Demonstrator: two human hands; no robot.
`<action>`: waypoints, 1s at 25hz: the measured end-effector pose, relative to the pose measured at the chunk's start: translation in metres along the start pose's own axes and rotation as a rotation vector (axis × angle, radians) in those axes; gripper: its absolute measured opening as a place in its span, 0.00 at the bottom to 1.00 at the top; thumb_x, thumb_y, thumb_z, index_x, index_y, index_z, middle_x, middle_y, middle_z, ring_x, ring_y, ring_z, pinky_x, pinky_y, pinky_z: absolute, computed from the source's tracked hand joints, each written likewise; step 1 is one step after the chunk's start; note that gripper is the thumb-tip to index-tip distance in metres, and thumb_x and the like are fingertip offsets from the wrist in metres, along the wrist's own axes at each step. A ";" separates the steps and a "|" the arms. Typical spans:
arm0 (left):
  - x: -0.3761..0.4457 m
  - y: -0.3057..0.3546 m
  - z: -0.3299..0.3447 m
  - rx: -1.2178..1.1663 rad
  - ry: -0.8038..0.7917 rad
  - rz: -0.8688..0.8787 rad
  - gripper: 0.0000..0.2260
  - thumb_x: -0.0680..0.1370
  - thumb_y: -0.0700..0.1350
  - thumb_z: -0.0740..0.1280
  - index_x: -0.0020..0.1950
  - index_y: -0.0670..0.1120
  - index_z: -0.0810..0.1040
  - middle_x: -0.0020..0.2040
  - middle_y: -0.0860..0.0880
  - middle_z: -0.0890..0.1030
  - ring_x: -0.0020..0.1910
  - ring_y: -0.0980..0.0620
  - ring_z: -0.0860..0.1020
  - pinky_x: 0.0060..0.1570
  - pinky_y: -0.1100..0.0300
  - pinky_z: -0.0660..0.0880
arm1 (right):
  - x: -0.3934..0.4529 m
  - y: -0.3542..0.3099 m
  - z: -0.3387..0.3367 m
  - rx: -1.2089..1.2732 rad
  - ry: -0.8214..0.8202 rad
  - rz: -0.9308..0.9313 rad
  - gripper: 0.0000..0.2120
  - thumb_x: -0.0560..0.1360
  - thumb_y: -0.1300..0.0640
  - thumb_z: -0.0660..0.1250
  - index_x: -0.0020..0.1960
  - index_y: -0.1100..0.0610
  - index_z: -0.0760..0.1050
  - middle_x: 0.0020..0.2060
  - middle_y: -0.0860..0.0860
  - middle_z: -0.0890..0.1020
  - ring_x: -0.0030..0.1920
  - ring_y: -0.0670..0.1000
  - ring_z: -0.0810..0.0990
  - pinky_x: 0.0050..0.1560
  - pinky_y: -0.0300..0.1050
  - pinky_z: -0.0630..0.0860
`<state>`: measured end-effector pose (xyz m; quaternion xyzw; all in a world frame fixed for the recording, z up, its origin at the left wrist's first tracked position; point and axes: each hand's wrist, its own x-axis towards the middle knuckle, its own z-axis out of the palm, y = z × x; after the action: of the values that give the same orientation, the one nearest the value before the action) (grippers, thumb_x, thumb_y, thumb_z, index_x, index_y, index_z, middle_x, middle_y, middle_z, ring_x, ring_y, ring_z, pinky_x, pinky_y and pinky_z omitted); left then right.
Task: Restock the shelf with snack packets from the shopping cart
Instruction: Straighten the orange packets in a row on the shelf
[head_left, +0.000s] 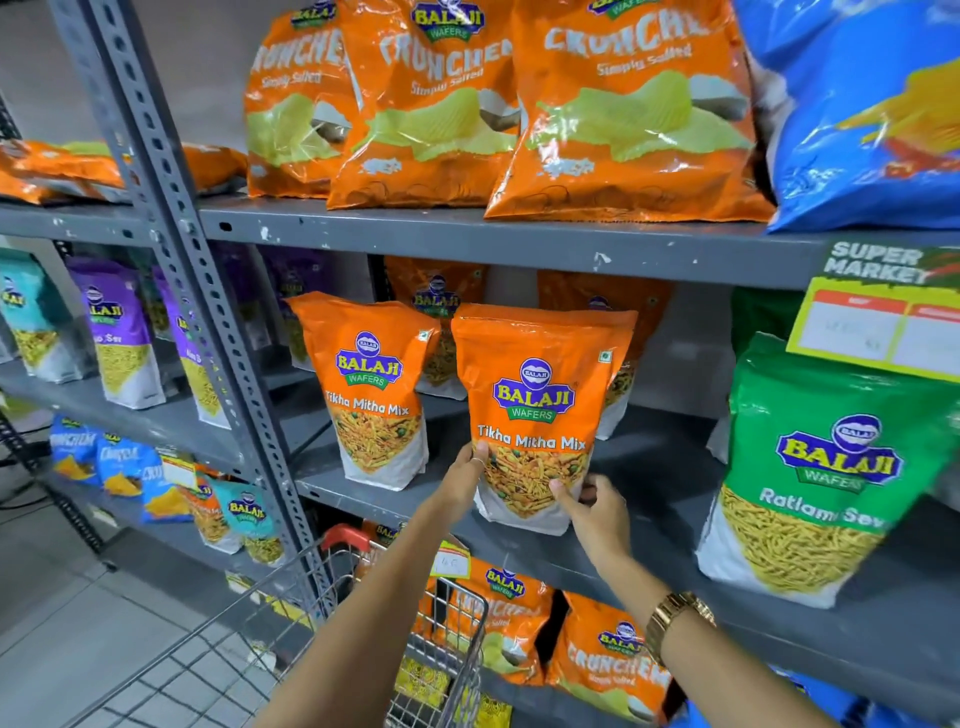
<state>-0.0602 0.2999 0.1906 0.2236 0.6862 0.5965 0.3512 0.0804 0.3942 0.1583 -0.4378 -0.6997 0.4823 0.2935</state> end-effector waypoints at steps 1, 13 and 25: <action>-0.005 0.002 0.007 0.001 -0.003 0.003 0.22 0.81 0.50 0.48 0.72 0.42 0.59 0.72 0.41 0.66 0.71 0.43 0.65 0.69 0.50 0.63 | -0.006 0.003 -0.005 0.001 0.023 -0.003 0.21 0.68 0.45 0.70 0.52 0.59 0.72 0.53 0.60 0.77 0.53 0.57 0.76 0.46 0.50 0.76; -0.007 0.000 0.038 0.061 -0.070 0.024 0.23 0.81 0.54 0.48 0.71 0.42 0.59 0.70 0.42 0.67 0.70 0.43 0.67 0.71 0.45 0.64 | -0.014 0.008 -0.024 0.020 0.023 0.014 0.19 0.74 0.49 0.65 0.57 0.61 0.66 0.56 0.60 0.77 0.54 0.59 0.77 0.44 0.47 0.73; -0.054 0.012 0.071 0.379 0.523 0.414 0.16 0.77 0.53 0.60 0.59 0.45 0.70 0.56 0.45 0.76 0.54 0.47 0.77 0.48 0.55 0.74 | -0.037 0.008 -0.088 0.060 0.387 -0.252 0.10 0.73 0.63 0.65 0.54 0.64 0.74 0.48 0.61 0.81 0.47 0.60 0.79 0.43 0.47 0.75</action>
<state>0.0268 0.3103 0.2114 0.2589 0.7910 0.5542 -0.0113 0.1727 0.3986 0.1836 -0.4223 -0.6647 0.3695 0.4933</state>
